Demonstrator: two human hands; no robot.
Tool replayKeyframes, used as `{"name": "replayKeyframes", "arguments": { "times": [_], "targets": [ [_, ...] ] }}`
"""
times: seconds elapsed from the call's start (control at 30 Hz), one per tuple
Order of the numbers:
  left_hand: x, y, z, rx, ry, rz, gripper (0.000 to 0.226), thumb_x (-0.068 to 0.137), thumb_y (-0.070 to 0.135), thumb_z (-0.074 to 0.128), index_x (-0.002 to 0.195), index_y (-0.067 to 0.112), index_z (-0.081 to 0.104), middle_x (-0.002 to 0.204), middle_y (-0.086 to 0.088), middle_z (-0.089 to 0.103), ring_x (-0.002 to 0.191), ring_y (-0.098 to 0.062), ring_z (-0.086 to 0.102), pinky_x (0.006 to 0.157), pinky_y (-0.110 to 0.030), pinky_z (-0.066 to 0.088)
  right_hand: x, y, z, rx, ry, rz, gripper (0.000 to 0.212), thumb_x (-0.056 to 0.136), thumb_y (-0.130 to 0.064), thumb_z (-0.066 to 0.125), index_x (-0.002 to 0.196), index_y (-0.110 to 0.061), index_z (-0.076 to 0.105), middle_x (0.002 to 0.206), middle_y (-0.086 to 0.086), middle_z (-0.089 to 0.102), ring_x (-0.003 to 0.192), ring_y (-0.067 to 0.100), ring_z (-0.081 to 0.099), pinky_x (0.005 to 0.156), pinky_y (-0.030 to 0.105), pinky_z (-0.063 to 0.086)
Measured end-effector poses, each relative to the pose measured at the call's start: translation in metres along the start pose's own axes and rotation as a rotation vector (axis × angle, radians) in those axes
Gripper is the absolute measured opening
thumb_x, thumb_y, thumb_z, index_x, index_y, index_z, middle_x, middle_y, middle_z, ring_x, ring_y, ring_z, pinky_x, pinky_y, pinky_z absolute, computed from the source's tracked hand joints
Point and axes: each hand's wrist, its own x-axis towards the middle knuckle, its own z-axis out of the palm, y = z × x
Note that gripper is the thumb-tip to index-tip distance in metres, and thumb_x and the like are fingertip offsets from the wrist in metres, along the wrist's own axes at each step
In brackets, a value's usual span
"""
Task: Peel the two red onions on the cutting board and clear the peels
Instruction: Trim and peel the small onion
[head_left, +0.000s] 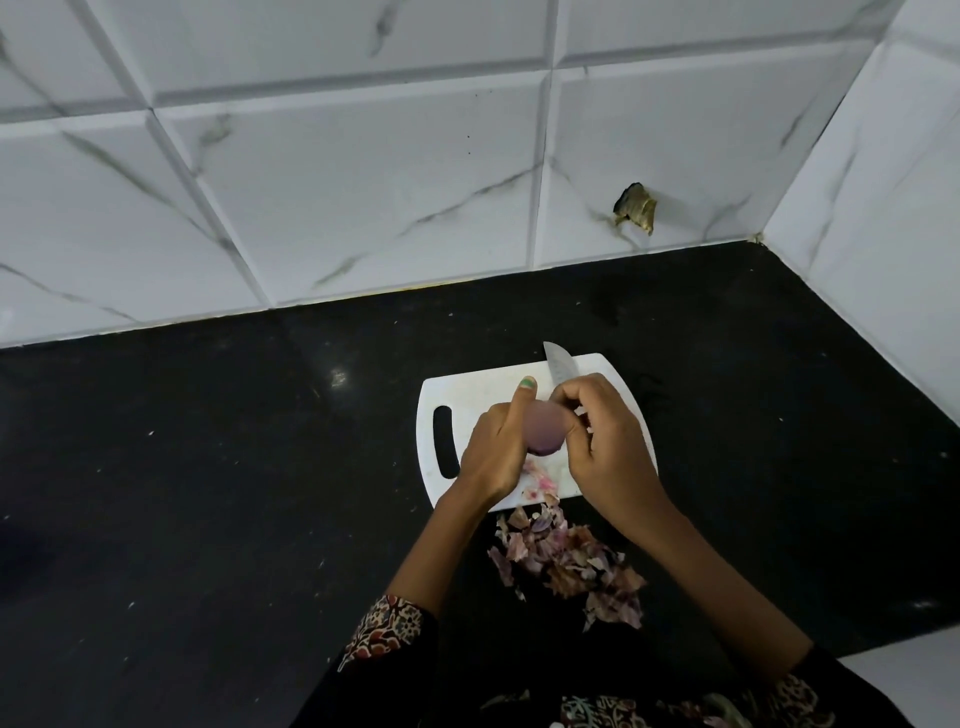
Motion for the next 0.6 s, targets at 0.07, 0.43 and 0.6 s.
{"name": "replayKeyframes", "arguments": {
  "times": [0.07, 0.43, 0.6],
  "targets": [
    [0.0006, -0.0023, 0.0010, 0.012, 0.047, 0.031, 0.077, 0.083, 0.072, 0.024, 0.072, 0.007, 0.063, 0.069, -0.012, 0.064, 0.068, -0.032, 0.060, 0.074, -0.054, 0.047, -0.0022, -0.0025, 0.0028, 0.040, 0.040, 0.059, 0.012, 0.087, -0.003, 0.047, 0.093, -0.005, 0.057, 0.091, -0.002, 0.053, 0.081, 0.003, 0.048, 0.074, 0.006, 0.039],
    [-0.0087, 0.0055, -0.0024, 0.130, 0.105, 0.179, 0.058, 0.089, 0.064, 0.024, 0.076, 0.021, 0.061, 0.070, 0.015, 0.067, 0.073, 0.003, 0.065, 0.077, -0.045, 0.051, -0.0009, -0.0062, -0.0036, 0.047, 0.066, -0.038, 0.007, 0.086, -0.009, 0.062, 0.089, -0.006, 0.067, 0.088, -0.003, 0.060, 0.079, 0.005, 0.060, 0.070, 0.016, 0.049],
    [-0.0051, 0.0044, 0.0009, -0.008, 0.043, 0.209, 0.060, 0.085, 0.062, 0.029, 0.087, 0.009, 0.058, 0.071, 0.018, 0.064, 0.071, 0.001, 0.063, 0.076, -0.037, 0.051, -0.0008, -0.0039, 0.0012, -0.016, 0.115, -0.030, 0.006, 0.087, -0.005, 0.056, 0.088, -0.004, 0.062, 0.090, 0.002, 0.058, 0.083, 0.007, 0.054, 0.072, 0.012, 0.045]
  ]
}}
